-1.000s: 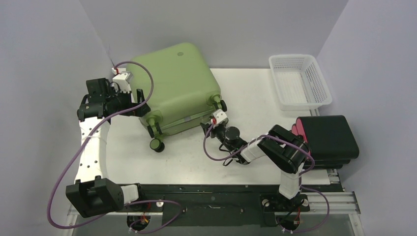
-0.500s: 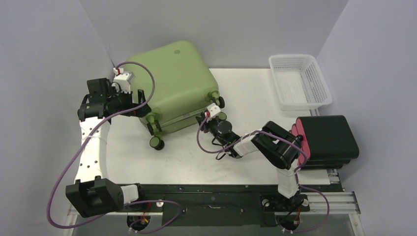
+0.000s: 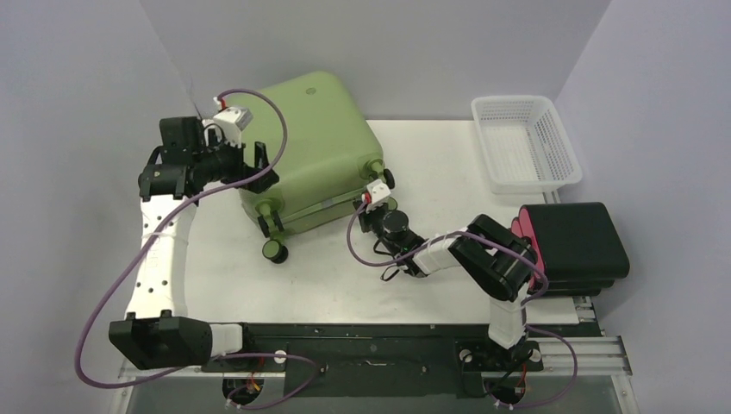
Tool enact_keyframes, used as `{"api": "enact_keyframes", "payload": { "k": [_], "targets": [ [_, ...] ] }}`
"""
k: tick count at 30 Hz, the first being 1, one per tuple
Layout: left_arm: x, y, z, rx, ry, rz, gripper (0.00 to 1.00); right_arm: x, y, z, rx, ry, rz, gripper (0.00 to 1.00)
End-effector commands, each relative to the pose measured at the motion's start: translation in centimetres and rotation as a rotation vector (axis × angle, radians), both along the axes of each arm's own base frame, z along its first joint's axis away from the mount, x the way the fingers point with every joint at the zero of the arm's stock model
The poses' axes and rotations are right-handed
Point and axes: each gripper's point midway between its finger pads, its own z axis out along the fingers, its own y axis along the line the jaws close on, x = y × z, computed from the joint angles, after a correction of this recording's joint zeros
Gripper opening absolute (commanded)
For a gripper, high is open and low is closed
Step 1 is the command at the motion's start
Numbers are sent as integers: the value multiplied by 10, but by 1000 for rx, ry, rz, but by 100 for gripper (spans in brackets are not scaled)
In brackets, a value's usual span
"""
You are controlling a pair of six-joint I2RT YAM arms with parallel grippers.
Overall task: Open, take out, and arrange the luggage
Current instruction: Unzip the luggage at the center of the board.
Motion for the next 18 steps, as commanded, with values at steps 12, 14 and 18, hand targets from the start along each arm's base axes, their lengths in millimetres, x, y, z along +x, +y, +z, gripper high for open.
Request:
{"api": "enact_keyframes", "payload": {
  "k": [12, 14, 18],
  "targets": [
    [55, -182, 29, -173, 36, -486, 96, 32, -62, 9, 121, 129, -132, 0],
    [59, -194, 21, -203, 58, -504, 96, 40, -70, 11, 157, 154, -139, 0],
    [69, -197, -22, -197, 87, -480, 96, 53, -89, 16, 192, 173, -153, 0]
  ]
}}
